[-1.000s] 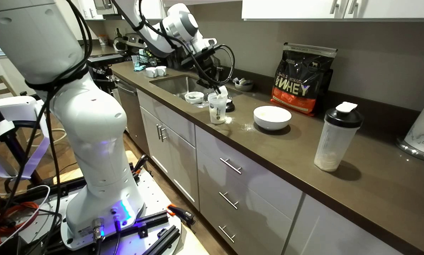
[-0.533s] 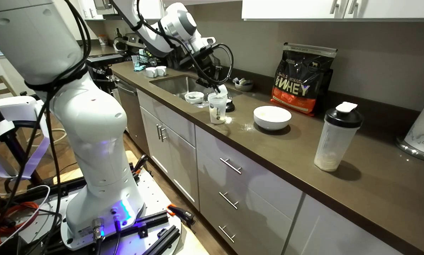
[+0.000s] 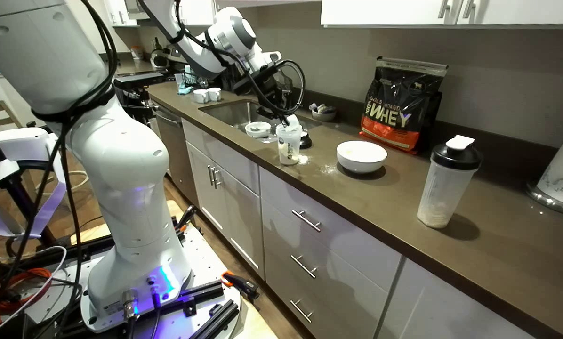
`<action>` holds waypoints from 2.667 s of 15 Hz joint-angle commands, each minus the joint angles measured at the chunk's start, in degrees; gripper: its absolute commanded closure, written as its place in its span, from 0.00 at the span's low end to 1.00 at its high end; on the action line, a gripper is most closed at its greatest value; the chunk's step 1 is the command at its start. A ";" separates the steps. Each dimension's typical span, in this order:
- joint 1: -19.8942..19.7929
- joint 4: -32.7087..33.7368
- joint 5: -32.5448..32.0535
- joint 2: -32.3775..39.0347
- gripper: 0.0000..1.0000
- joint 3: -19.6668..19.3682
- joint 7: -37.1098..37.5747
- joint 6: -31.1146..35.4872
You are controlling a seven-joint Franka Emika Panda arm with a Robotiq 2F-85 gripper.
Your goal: Use the measuring spoon to transfer one spoon of contents from the bowl to the left cup
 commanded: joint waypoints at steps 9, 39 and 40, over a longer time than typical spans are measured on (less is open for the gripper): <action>-0.13 -0.79 -4.36 -0.65 0.99 0.12 5.22 1.18; -5.66 19.85 -8.83 19.67 0.99 -11.34 10.37 -4.99; -5.54 20.81 -8.37 20.78 0.99 -11.79 10.22 -5.84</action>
